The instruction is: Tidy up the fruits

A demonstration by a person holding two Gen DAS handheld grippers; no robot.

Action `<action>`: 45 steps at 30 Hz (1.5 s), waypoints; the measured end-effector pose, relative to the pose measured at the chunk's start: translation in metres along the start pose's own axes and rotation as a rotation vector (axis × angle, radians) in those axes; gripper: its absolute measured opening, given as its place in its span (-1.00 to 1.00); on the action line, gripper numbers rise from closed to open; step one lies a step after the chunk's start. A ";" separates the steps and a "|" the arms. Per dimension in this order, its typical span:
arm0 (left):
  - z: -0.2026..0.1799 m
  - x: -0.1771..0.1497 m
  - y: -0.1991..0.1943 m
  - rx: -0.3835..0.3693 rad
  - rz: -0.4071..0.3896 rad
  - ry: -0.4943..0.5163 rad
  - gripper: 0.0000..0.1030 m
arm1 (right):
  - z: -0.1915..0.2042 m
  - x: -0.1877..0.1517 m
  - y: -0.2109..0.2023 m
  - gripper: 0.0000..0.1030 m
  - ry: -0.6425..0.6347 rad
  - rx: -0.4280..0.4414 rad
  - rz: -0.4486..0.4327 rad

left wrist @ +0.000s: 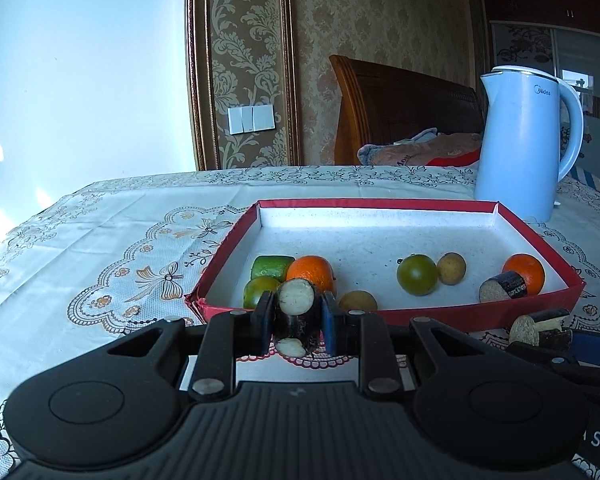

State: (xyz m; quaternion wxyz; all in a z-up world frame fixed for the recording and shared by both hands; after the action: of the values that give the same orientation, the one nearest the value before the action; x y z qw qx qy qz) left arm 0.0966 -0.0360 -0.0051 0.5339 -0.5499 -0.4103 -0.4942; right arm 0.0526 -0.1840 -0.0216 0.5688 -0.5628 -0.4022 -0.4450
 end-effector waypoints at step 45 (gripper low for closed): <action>0.005 -0.006 0.001 0.054 0.010 -0.001 -0.54 | -0.002 -0.004 0.002 -0.37 0.037 0.049 0.027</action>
State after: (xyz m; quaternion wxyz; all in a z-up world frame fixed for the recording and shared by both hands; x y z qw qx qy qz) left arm 0.0970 -0.0307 -0.0112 0.5508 -0.5377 -0.4209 -0.4799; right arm 0.0534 -0.1861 -0.0264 0.5959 -0.5457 -0.3947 -0.4374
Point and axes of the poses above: each gripper's, at about its wrist camera, not at the fingertips, and y roughly the way its jaws point, z to its left, x to its top, the point moved 5 cm from there along y, roughly the way its jaws point, and after that the axes turned 14 degrees about -z, right-handed, at the moved point
